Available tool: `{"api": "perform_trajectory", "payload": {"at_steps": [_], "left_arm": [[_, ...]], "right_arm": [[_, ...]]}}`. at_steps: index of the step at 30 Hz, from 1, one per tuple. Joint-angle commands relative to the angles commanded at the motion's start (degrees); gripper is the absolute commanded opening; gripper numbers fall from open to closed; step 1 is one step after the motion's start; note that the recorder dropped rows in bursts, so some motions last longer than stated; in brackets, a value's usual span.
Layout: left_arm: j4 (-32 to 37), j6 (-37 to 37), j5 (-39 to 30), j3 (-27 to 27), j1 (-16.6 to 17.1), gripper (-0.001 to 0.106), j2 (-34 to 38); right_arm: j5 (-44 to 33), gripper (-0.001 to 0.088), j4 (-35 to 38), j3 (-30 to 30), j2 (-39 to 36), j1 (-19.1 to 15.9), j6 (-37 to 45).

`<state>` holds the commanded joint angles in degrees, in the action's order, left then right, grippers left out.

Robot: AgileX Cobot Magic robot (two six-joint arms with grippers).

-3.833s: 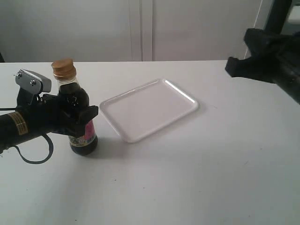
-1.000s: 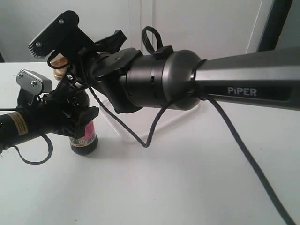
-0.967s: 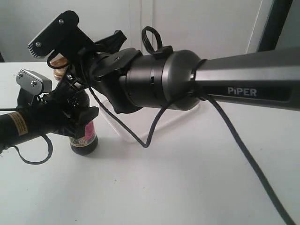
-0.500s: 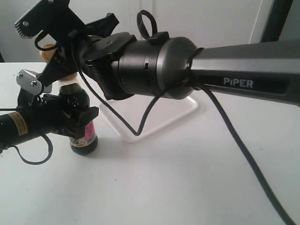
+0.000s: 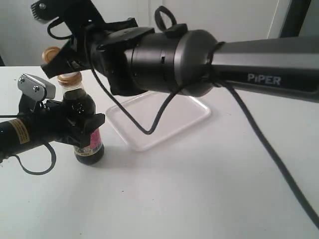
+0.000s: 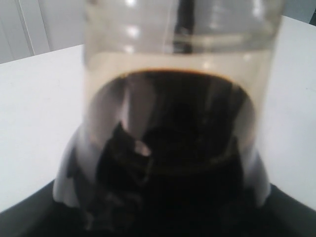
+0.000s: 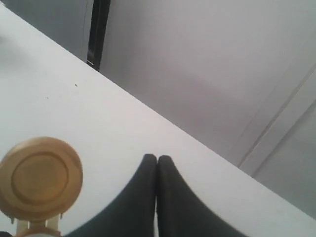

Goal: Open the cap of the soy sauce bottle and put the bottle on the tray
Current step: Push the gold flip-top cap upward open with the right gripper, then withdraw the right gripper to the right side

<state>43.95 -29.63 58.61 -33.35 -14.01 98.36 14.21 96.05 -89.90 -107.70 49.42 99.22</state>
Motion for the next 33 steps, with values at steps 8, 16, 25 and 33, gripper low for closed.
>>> {"api": "perform_trajectory", "payload": {"at_steps": [8, 16, 25, 33], "left_arm": [[0.0, -0.1, 0.0, 0.0, 0.0, 0.000, 0.0], [-0.4, -0.2, 0.0, 0.0, 0.0, 0.000, 0.0], [-0.6, -0.3, 0.0, 0.0, 0.0, 0.000, 0.0], [-1.7, -1.3, 0.0, 0.0, 0.0, 0.000, 0.0]], "right_arm": [[-18.0, 0.0000, 2.0, 6.4, 5.0, -5.1, -0.1], [-33.9, 0.0000, -3.0, 13.1, 7.8, -10.2, -2.6], [-48.0, 0.0000, -37.0, 15.3, 10.8, -14.8, -29.4], [-50.4, 0.0000, -71.0, 15.3, 11.3, -15.2, -60.2]]}}
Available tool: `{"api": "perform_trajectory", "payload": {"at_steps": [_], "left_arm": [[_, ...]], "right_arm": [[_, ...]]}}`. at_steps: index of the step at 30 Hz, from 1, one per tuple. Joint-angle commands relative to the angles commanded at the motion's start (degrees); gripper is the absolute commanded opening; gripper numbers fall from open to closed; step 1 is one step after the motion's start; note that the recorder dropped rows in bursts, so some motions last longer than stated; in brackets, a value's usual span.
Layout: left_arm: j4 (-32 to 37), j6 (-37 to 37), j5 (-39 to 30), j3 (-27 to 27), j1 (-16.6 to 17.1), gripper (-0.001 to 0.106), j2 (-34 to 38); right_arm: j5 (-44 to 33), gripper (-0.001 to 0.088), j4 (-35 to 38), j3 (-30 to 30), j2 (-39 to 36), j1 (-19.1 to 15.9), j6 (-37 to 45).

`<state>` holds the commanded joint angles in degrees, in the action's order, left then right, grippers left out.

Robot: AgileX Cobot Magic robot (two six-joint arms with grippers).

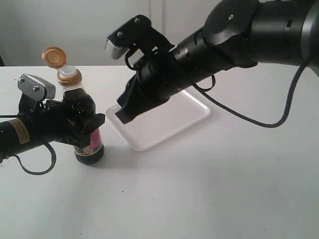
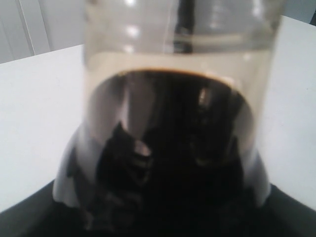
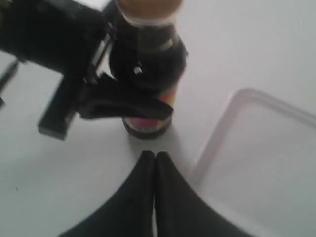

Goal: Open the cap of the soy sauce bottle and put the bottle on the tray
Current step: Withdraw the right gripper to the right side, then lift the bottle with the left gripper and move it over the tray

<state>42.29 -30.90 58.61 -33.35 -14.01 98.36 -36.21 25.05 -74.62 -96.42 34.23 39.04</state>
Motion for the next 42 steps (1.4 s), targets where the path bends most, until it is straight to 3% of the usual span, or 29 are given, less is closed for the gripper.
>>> {"api": "perform_trajectory", "payload": {"at_steps": [4, 10, 18, 30, 42], "left_arm": [[-0.3, -0.4, 0.0, 0.0, 0.0, 0.000, 0.0], [-1.0, -1.7, 0.4, 0.0, 0.0, 0.000, 0.0], [-1.5, -1.7, 1.8, 0.0, 0.0, 0.000, -0.4], [-1.5, -1.8, 2.2, 0.0, 0.0, 0.000, -0.4], [-2.7, -1.8, 3.8, 0.0, 0.0, 0.000, -5.2]], "right_arm": [[-0.8, 0.0000, -10.0, 0.0, 1.0, -0.8, -11.4], [-2.9, 0.0000, -13.4, 0.5, 2.5, -5.4, -17.4], [1.9, 0.0000, -14.6, 6.9, 6.8, -13.7, -20.1], [5.6, 0.0000, -14.5, 13.6, 10.9, -22.6, -20.6], [6.6, 0.0000, -14.6, 16.1, 11.3, -24.1, -21.3]]}}
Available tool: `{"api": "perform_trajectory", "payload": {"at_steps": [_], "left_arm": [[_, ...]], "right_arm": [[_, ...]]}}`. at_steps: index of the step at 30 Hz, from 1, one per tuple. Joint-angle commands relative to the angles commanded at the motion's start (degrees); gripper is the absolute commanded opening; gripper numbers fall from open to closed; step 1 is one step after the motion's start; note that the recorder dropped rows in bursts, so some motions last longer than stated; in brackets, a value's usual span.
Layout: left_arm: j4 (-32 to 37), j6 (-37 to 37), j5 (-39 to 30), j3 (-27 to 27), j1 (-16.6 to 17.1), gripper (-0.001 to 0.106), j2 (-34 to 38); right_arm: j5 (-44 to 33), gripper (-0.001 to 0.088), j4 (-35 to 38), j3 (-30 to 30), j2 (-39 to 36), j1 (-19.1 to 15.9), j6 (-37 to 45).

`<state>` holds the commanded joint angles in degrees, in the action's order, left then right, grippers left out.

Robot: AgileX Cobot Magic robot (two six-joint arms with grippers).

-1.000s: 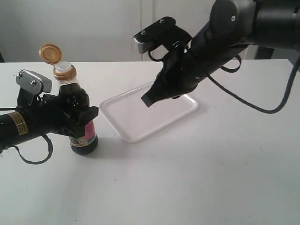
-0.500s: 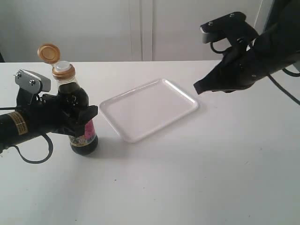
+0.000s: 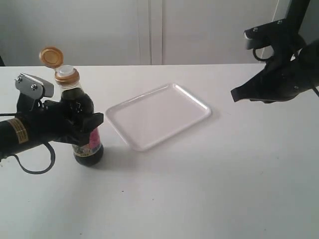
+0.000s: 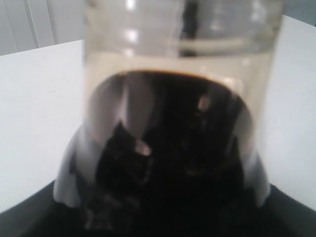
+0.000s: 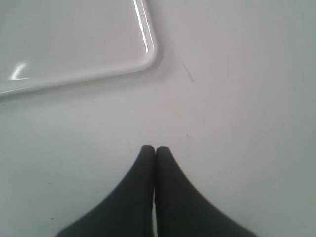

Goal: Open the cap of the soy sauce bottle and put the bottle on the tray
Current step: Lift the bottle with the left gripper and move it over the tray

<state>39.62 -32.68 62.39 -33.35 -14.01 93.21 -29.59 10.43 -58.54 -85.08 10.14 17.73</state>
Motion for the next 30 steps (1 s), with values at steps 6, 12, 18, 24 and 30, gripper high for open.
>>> {"api": "perform_trajectory", "payload": {"at_steps": [6, 12, 18, 24, 30], "left_arm": [[-1.9, 0.1, 0.0, 0.0, 0.0, 0.000, -4.3], [-4.8, 0.2, 0.2, -0.9, 0.0, 0.000, -7.8], [-5.0, 0.1, -1.1, -5.5, -1.9, 0.000, -7.9], [-9.5, 1.6, -6.7, -14.0, -7.6, 0.000, -4.3], [-11.4, 2.7, -6.7, -20.0, -11.9, 0.000, 2.5]], "right_arm": [[0.3, 0.0000, 0.1, 0.0, 0.0, 0.0, 0.0], [0.4, 0.0000, 0.2, 0.0, 0.0, 0.0, 0.0], [0.4, 0.0000, 0.2, 0.0, 0.0, 0.0, 0.0], [0.6, 0.0000, 0.2, 0.0, 0.0, 0.0, 0.0], [0.6, 0.0000, 0.2, 0.0, 0.0, 0.0, 0.0]]}}
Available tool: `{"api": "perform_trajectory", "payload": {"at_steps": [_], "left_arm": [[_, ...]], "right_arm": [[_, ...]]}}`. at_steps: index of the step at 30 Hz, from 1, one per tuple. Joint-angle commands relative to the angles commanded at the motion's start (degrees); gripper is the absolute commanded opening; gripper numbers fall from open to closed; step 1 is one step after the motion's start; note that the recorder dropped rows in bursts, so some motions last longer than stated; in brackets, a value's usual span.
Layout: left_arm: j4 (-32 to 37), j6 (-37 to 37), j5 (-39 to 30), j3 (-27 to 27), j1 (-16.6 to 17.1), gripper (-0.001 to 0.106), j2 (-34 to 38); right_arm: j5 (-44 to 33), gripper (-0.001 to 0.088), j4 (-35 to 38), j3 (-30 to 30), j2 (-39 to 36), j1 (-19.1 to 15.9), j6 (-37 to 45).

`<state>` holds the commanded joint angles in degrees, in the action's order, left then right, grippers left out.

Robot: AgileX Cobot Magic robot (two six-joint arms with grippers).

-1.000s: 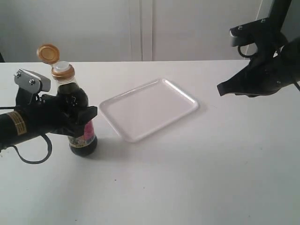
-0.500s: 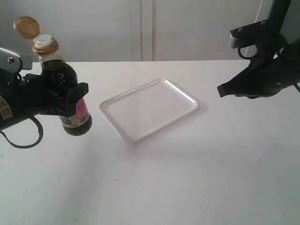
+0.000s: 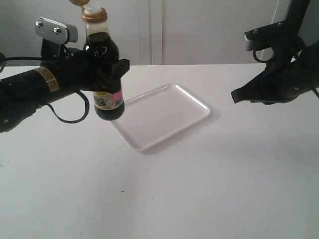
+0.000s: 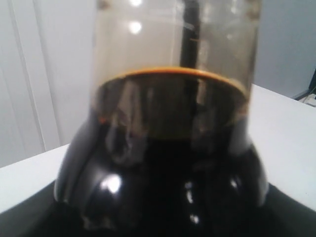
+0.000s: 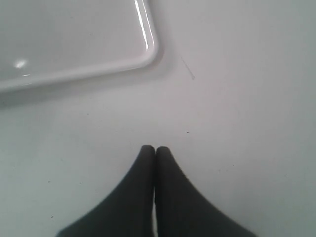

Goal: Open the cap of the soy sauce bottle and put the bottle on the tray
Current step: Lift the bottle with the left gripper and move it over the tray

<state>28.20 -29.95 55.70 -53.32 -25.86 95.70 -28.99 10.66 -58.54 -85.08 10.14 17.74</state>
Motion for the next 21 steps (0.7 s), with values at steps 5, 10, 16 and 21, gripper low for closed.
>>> {"api": "perform_trajectory", "payload": {"at_steps": [5, 10, 16, 21], "left_arm": [[-1.3, 0.4, 0.0, -5.1, -2.2, 0.000, 5.3], [-2.1, 0.4, 0.1, -9.2, -2.2, 0.000, 9.6], [-2.1, 0.0, 0.3, -12.5, -2.3, 0.000, 13.1], [-2.0, 0.2, 0.2, -15.0, -3.3, 0.000, 15.5]], "right_arm": [[0.0, 0.0000, 0.0, 0.0, 0.0, 0.0, 0.0], [0.0, 0.0000, 0.0, 0.0, 0.0, 0.0, 0.0], [0.0, 0.0000, 0.0, 0.0, 0.0, 0.0, 0.0], [0.0, 0.0000, 0.0, 0.0, 0.0, 0.0, 0.0]]}}
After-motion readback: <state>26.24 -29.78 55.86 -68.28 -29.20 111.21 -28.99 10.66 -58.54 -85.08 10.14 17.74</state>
